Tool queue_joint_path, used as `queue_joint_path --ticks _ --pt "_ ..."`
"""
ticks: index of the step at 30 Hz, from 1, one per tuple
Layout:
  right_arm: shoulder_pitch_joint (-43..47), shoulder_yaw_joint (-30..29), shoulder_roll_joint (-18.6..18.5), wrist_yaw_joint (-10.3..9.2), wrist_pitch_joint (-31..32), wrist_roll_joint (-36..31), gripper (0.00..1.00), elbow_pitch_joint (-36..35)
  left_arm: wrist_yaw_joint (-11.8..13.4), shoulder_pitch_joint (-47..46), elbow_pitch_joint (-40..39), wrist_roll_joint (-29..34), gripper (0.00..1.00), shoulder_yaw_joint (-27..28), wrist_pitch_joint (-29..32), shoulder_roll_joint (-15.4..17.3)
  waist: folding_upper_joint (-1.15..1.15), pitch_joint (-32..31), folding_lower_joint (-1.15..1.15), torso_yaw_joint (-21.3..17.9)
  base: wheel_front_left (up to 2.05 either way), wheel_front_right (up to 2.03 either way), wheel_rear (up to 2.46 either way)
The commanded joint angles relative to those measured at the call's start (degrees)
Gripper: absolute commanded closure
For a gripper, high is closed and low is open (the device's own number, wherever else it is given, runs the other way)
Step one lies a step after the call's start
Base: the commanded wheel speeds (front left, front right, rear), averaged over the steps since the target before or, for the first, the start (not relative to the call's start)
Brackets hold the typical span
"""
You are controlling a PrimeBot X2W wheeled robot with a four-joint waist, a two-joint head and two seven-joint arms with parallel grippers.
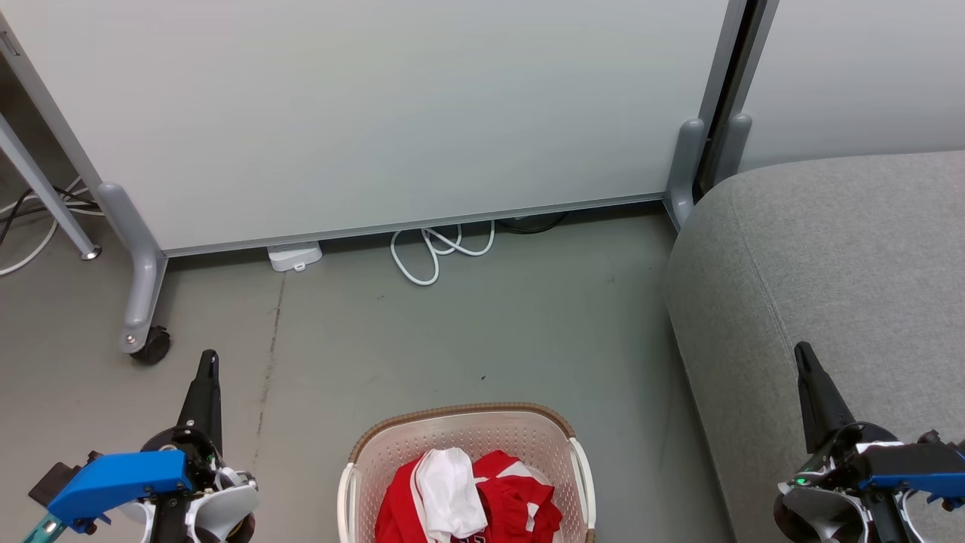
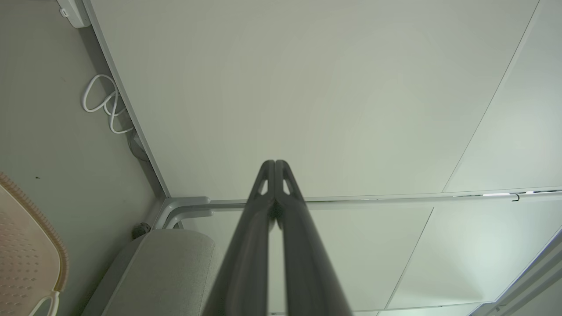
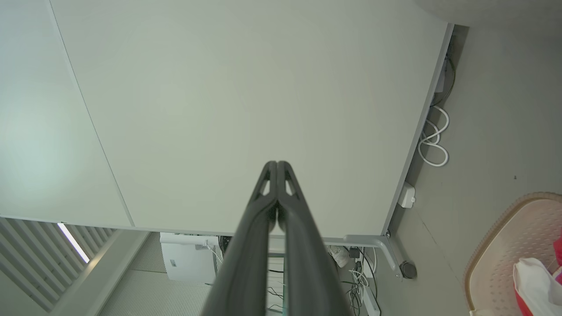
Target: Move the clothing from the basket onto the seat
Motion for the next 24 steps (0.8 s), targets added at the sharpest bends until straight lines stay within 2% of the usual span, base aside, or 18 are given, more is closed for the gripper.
queue_joint_path --ticks 1,6,7,16,24 --pt "-0.61 -0.04 -0.31 0.05 0.16 0.14 1.00 -0.20 -0.20 -0.60 -0.21 -0.12 1.00 0.10 0.14 0.21 0.00 0.00 0.00 0.00 0.00 0.00 0.00" --pt "-0.61 -0.04 -0.31 0.05 0.16 0.14 1.00 -0.20 -0.20 -0.60 -0.21 -0.12 1.00 0.10 0.14 0.21 0.00 0.00 0.00 0.00 0.00 0.00 0.00" --pt "0.00 0.00 0.00 0.00 0.00 0.00 0.00 0.00 0.00 0.00 0.00 0.00 0.00 0.00 0.00 0.00 0.00 0.00 0.00 0.00 0.00 0.00 0.00" --pt "1.73 1.04 0.33 -0.09 -1.49 -0.79 0.00 1.56 0.08 2.07 1.73 1.50 0.00 -0.85 -1.54 -0.52 0.00 0.01 0.00 -0.01 0.00 0.00 0.00" --pt "1.38 1.16 0.27 -0.07 -3.73 -9.29 0.00 1.21 1.23 1.87 0.74 10.93 0.00 -2.52 -3.78 -0.41 0.00 0.10 0.00 -0.02 0.00 0.00 0.00"
